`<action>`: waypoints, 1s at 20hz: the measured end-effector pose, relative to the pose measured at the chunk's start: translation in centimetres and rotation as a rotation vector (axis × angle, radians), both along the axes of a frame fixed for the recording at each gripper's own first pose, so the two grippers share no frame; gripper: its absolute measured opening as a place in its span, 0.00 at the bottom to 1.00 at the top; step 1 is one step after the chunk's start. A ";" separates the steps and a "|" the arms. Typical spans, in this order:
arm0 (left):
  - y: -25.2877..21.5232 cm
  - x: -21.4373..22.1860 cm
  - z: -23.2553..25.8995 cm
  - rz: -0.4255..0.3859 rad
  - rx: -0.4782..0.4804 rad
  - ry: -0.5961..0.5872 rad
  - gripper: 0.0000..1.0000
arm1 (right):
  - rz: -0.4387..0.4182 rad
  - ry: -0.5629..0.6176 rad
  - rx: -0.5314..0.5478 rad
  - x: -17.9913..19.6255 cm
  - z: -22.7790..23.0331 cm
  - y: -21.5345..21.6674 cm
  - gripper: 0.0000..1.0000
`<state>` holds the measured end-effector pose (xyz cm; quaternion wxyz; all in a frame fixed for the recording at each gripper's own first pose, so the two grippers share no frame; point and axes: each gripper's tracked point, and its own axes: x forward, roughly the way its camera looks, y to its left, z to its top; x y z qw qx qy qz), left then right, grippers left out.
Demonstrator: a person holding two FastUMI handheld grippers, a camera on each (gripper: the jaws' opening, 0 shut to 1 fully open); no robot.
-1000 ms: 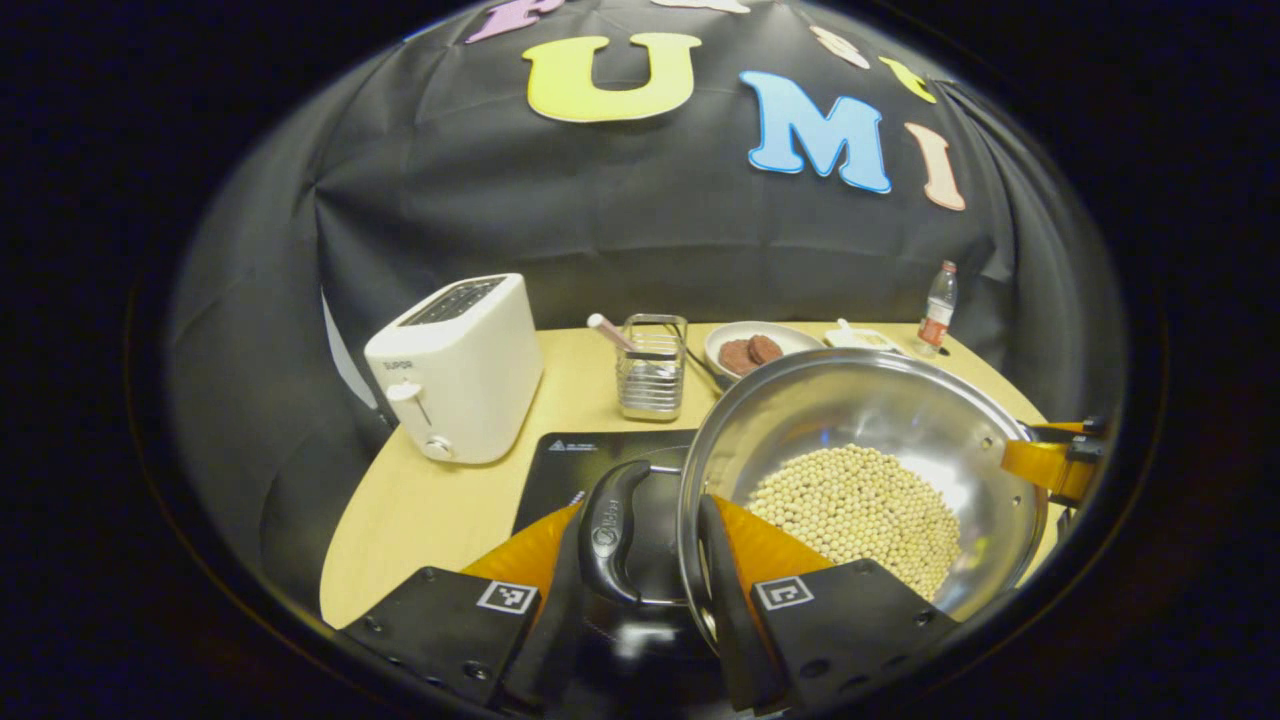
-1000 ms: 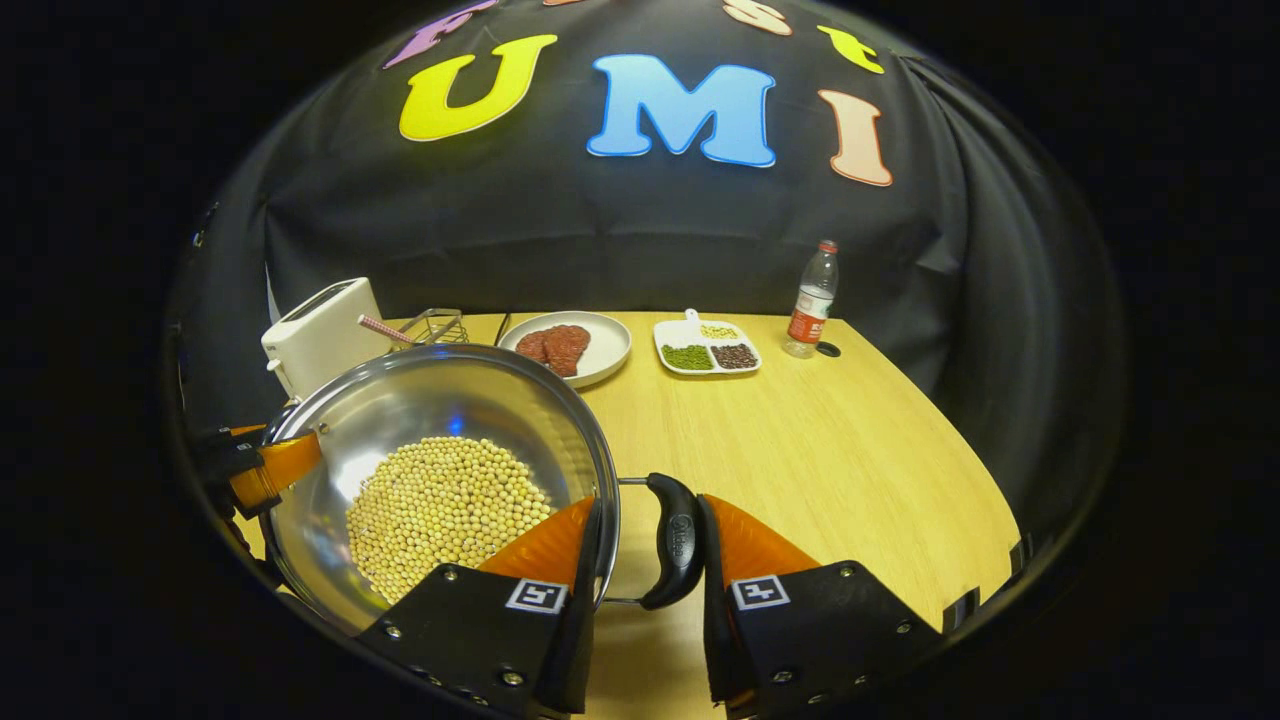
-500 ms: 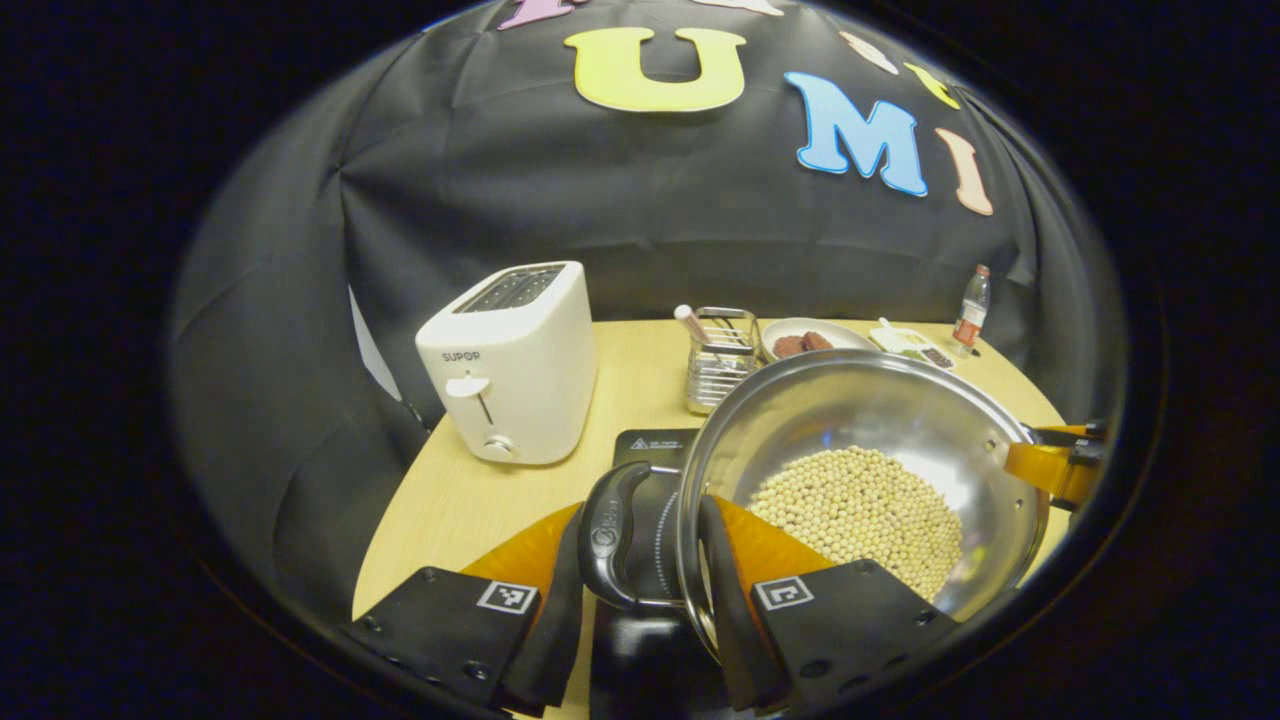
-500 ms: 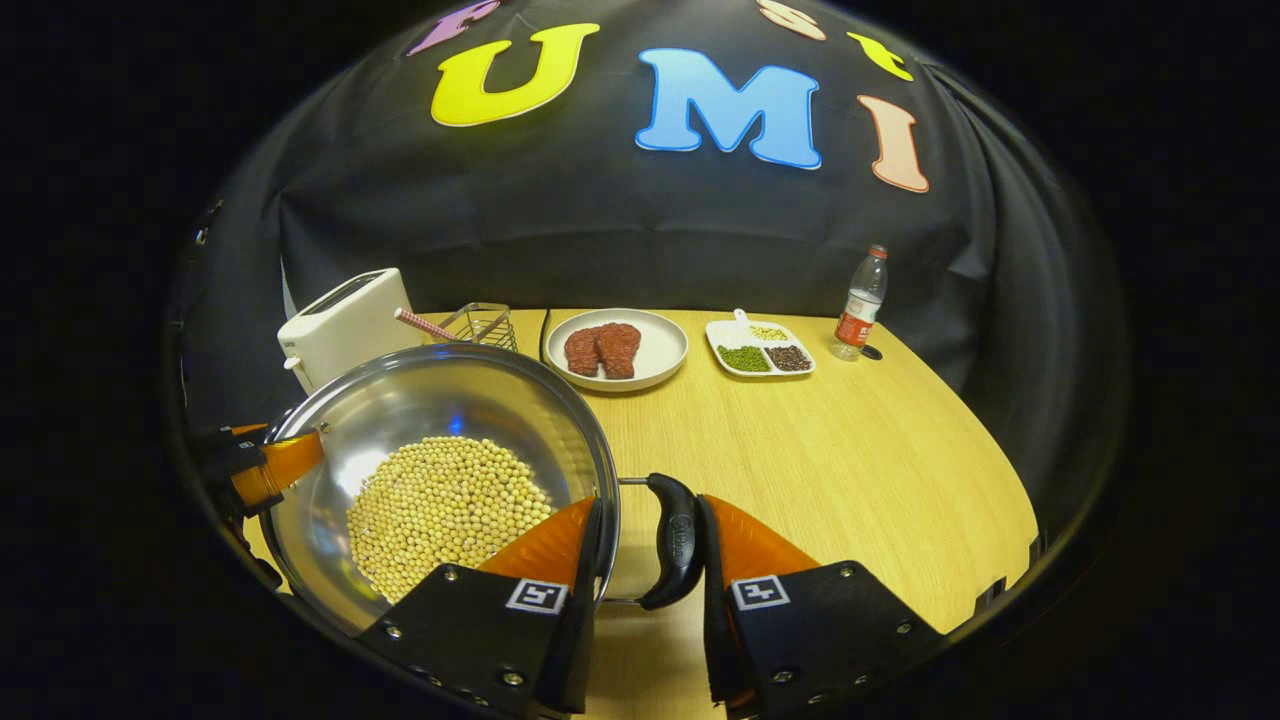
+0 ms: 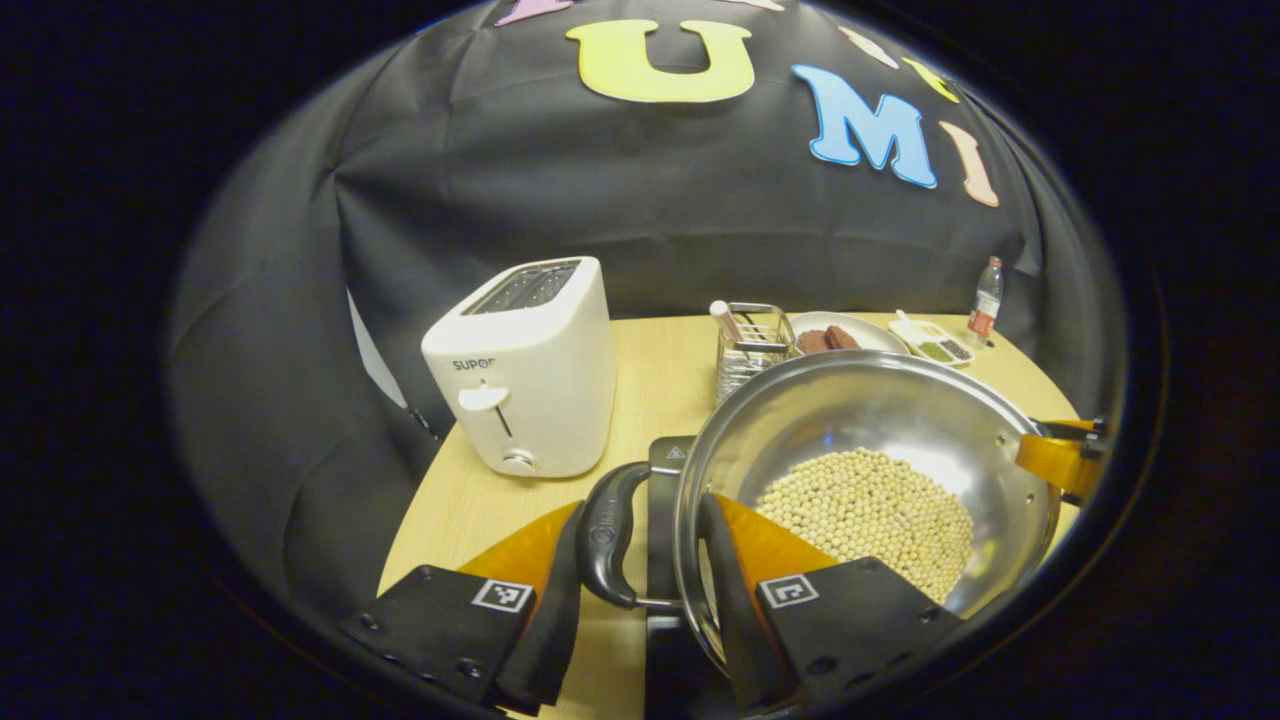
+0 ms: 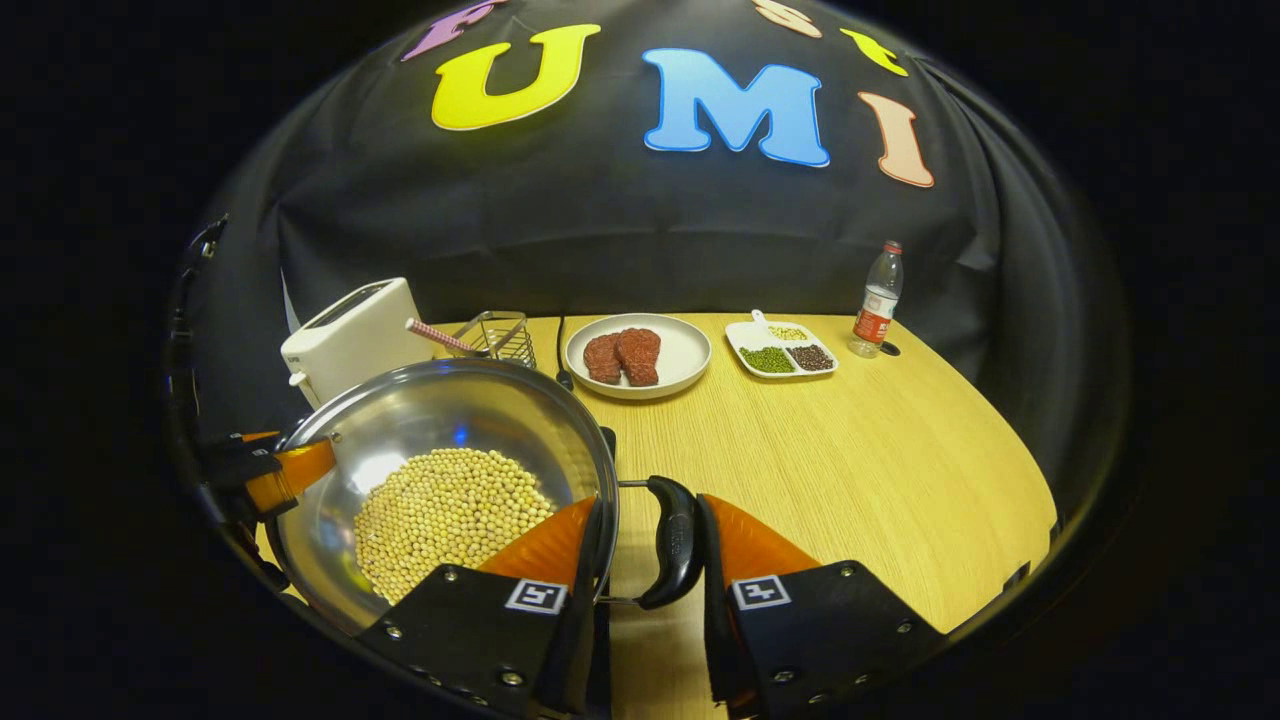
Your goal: First push the handle of the pot to place it horizontally, then grasp the pot with both hands and set it on the induction cooktop.
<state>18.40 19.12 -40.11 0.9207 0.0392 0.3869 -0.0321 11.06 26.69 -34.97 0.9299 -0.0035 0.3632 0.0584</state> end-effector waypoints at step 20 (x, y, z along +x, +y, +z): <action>-26.2 -5.7 24.1 -0.024 -0.013 -0.517 1.00 | -0.023 -0.482 -0.006 -3.4 19.0 -26.2 0.97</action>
